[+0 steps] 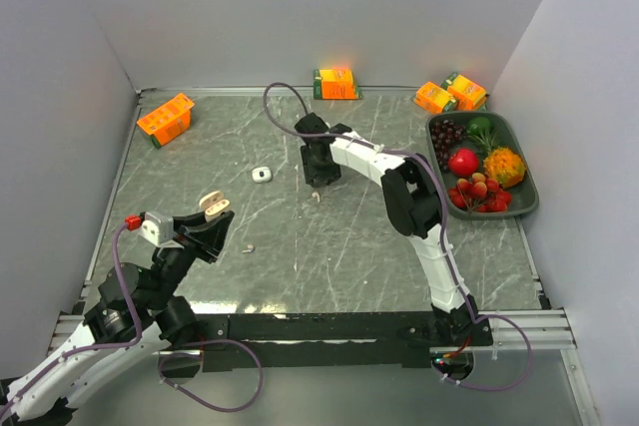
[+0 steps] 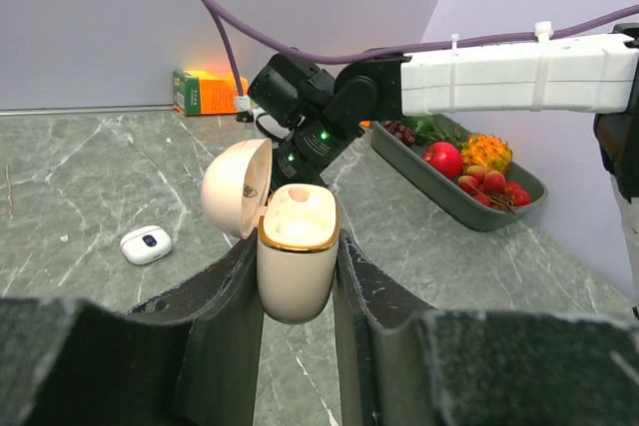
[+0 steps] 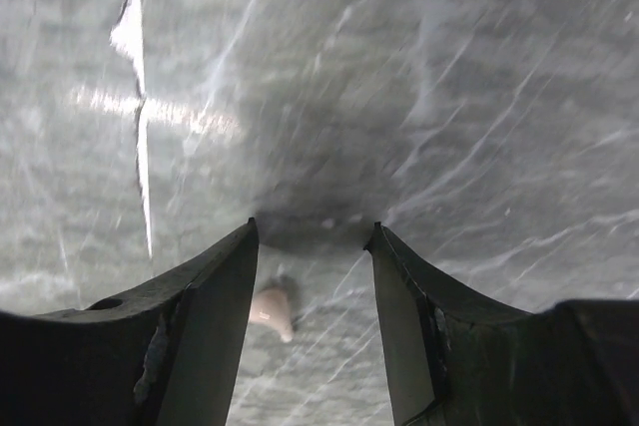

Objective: Insert the wireless bluetooth earbuds into the charging case
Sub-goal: Pick up the earbud from the center of the board.

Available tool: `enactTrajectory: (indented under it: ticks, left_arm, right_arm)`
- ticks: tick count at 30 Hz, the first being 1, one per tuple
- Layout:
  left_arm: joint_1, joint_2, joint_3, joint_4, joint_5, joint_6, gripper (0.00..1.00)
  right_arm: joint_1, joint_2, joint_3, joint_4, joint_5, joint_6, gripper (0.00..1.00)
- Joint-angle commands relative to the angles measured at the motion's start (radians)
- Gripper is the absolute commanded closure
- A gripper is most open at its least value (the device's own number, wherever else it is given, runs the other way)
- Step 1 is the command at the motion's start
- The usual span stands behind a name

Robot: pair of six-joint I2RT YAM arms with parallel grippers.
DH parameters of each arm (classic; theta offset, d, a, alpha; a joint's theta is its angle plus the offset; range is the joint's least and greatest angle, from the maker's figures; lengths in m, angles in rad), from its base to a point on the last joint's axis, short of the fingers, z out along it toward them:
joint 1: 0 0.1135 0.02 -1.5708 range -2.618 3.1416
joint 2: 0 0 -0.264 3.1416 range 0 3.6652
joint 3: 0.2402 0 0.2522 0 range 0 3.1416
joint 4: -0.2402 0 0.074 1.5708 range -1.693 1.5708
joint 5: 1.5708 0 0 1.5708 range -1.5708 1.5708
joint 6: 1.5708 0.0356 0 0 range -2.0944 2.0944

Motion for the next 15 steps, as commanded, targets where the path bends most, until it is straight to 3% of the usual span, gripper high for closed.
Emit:
enactTrajectory:
  ticks: [1, 15]
  left_arm:
    - [0.004, -0.011, 0.012, 0.027, 0.001, -0.014, 0.99]
    - [0.003, -0.008, 0.01, 0.034, 0.015, -0.018, 0.99]
  right_arm:
    - [-0.025, 0.038, 0.102, -0.053, 0.006, -0.026, 0.42]
    - [0.056, -0.028, -0.076, 0.012, -0.06, 0.023, 0.42]
